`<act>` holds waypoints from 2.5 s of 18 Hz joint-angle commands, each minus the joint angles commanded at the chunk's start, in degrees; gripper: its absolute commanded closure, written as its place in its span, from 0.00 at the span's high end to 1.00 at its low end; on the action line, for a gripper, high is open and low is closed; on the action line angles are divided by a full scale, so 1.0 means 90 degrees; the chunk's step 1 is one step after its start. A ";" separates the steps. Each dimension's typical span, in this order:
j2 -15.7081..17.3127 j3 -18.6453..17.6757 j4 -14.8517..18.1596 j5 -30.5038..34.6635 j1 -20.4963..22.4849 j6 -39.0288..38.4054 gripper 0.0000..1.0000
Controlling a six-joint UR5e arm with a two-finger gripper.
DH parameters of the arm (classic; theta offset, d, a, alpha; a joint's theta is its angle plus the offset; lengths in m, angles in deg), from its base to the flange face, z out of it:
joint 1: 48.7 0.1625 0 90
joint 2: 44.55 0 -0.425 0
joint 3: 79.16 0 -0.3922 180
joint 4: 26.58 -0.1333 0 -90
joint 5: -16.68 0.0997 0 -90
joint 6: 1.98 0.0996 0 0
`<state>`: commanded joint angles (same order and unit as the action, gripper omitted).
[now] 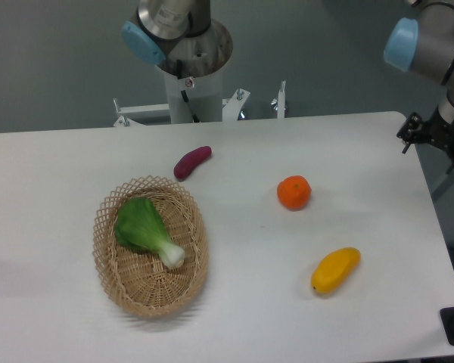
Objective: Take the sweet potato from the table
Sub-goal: 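Start moving the gripper away from its rest pose over the table, then move the open gripper past the orange toward the purple sweet potato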
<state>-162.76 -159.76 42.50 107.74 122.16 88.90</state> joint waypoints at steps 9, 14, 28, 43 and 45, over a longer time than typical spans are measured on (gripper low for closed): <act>0.0049 -0.0107 0.0039 -0.0039 -0.0029 -0.0107 1.00; 0.0312 -0.0556 -0.0058 -0.0088 -0.0127 -0.0108 1.00; 0.1581 -0.2440 -0.0449 -0.0244 -0.1259 -0.1064 1.00; 0.2363 -0.3886 -0.0498 -0.1182 -0.2684 -0.1943 1.00; 0.2383 -0.4052 -0.0556 -0.1172 -0.2938 -0.1992 1.00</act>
<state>-141.32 -196.23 37.49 97.19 95.72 70.97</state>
